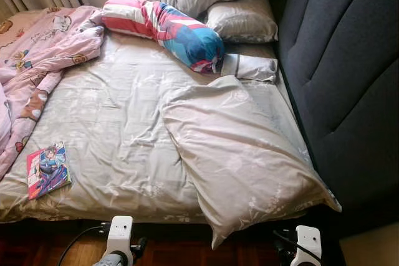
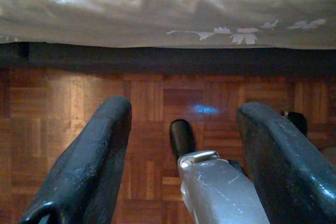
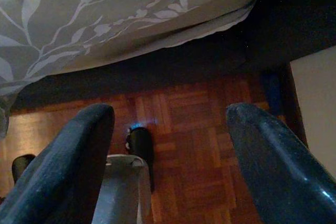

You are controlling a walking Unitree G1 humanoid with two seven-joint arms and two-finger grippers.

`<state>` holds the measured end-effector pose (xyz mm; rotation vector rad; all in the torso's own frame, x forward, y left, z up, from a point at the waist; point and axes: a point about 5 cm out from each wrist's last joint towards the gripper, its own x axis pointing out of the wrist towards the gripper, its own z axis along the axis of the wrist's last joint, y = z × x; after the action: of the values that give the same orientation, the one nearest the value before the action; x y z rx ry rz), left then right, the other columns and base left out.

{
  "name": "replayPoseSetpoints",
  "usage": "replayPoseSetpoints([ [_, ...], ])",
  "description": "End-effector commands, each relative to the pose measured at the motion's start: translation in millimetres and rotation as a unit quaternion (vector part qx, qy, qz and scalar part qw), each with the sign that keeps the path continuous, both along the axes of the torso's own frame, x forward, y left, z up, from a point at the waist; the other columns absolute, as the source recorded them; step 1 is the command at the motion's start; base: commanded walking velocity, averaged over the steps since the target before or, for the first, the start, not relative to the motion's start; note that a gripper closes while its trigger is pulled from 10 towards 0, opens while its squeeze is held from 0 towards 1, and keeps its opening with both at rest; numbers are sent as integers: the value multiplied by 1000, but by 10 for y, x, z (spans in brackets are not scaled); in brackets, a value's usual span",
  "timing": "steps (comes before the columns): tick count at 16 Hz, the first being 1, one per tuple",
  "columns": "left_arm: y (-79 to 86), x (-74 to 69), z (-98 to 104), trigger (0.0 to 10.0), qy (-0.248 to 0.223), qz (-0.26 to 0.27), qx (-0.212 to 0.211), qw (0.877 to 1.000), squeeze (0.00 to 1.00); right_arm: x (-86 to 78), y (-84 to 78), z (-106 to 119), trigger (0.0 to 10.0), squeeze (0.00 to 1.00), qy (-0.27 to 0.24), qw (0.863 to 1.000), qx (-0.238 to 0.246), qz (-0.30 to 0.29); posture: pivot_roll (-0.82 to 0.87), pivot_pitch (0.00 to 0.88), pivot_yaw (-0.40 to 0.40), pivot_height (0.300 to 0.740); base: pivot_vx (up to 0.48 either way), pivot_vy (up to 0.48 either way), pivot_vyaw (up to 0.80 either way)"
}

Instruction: Clean up the room

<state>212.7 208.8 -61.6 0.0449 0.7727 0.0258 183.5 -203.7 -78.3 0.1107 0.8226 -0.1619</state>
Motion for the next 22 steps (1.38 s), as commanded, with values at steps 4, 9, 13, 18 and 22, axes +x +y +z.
replayPoseSetpoints([
  [4, 46, -56, -13, 10000, -9, 15, -1, 1000, 0, 63, -4, 51, 10000, 0, -35, 999, 2, -16, -5, 155, 15, 740, 0, 0, 0],
  [9, 45, 385, 336, 10000, -130, 27, -18, 991, 0, 370, -177, 297, 10000, 0, -116, 993, -17, -13, -20, 69, 3, 740, 0, 0, 0],
  [13, -10, 636, 586, 10000, -205, 15, -19, 978, 0, 599, -246, 538, 10000, 0, -201, 979, -35, -11, -35, 45, 7, 740, 0, 0, 0],
  [18, -18, 759, 849, 10000, -297, -6, -3, 955, 0, 670, -227, 789, 10000, 0, -311, 949, -53, 8, -62, 51, 23, 740, 0, 0, 0],
  [22, 16, 690, 916, 10000, -333, -7, 0, 943, 0, 612, -131, 790, 10000, 0, -326, 944, -50, 24, -53, 65, 11, 740, 0, 0, 0],
])
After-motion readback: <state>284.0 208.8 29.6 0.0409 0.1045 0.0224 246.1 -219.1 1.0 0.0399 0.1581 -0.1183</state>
